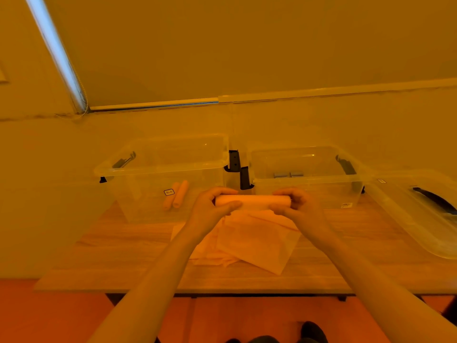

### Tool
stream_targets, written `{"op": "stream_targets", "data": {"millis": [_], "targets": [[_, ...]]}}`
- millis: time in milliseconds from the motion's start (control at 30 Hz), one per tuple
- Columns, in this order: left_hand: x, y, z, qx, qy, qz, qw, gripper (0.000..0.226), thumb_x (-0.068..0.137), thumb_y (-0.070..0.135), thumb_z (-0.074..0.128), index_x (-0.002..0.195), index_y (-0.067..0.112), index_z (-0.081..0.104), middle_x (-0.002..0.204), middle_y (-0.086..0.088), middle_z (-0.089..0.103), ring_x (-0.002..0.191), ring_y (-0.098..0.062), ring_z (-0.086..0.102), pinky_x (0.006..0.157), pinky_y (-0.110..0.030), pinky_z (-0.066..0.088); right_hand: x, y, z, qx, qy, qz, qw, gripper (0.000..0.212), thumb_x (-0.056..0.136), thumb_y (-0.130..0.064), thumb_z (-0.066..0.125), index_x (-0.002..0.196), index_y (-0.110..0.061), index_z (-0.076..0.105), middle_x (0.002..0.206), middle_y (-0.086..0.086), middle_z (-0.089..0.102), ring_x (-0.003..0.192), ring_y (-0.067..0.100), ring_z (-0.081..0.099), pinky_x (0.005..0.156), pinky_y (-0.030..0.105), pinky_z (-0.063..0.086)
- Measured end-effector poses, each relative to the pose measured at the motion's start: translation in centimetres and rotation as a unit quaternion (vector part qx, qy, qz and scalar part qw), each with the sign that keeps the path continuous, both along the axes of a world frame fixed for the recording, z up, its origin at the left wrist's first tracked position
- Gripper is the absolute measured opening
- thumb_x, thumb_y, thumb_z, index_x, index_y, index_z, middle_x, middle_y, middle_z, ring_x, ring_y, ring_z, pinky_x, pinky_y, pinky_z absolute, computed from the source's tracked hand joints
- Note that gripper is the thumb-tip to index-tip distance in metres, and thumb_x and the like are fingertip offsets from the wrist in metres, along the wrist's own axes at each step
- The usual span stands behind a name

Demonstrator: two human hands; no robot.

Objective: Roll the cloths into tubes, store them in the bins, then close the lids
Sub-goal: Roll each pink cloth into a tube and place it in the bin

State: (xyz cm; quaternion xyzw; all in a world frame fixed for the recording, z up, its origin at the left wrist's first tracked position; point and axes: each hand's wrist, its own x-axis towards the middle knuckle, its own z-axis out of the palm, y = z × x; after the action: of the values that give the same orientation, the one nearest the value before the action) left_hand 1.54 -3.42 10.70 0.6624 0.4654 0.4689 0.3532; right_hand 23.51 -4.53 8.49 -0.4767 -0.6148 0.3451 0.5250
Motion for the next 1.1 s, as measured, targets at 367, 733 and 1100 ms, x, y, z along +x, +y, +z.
{"op": "stream_targets", "data": {"millis": [367,733,1100], "targets": [[-0.6,0.0,-0.7,-0.02,-0.031,-0.004,0.999,0.027,0.077,0.009,0.075,0.092,0.03,0.065,0.105,0.005,0.065,0.094,-0.014,0.064,0.081,-0.032,0.057,-0.8,0.7,0.2,-0.035,0.111,-0.109,0.987,0.058,0.074,-0.012,0.079,0.12,-0.025,0.047,0.102,-0.012,0.056,0.085,0.006,0.062,0.062,0.02,0.053],[-0.6,0.5,-1.0,-0.023,-0.045,0.009,0.999,0.03,0.077,0.009,0.076,0.095,0.031,0.067,0.109,0.003,0.066,0.099,-0.017,0.064,0.083,-0.033,0.056,-3.0,0.7,0.1,-0.041,0.205,-0.157,0.965,0.019,0.079,-0.005,0.074,0.087,-0.015,0.06,0.095,0.01,0.068,0.083,0.019,0.069,0.054,0.017,0.054],[0.2,-0.4,-0.9,-0.017,-0.094,-0.02,0.995,0.037,0.078,-0.004,0.071,0.103,0.023,0.067,0.108,0.009,0.067,0.097,-0.005,0.065,0.078,-0.022,0.055,-6.0,0.4,1.2,-0.041,0.325,-0.075,0.942,0.06,0.082,-0.005,0.072,0.13,-0.026,0.042,0.122,0.0,0.054,0.106,0.017,0.06,0.07,0.03,0.058]]}}
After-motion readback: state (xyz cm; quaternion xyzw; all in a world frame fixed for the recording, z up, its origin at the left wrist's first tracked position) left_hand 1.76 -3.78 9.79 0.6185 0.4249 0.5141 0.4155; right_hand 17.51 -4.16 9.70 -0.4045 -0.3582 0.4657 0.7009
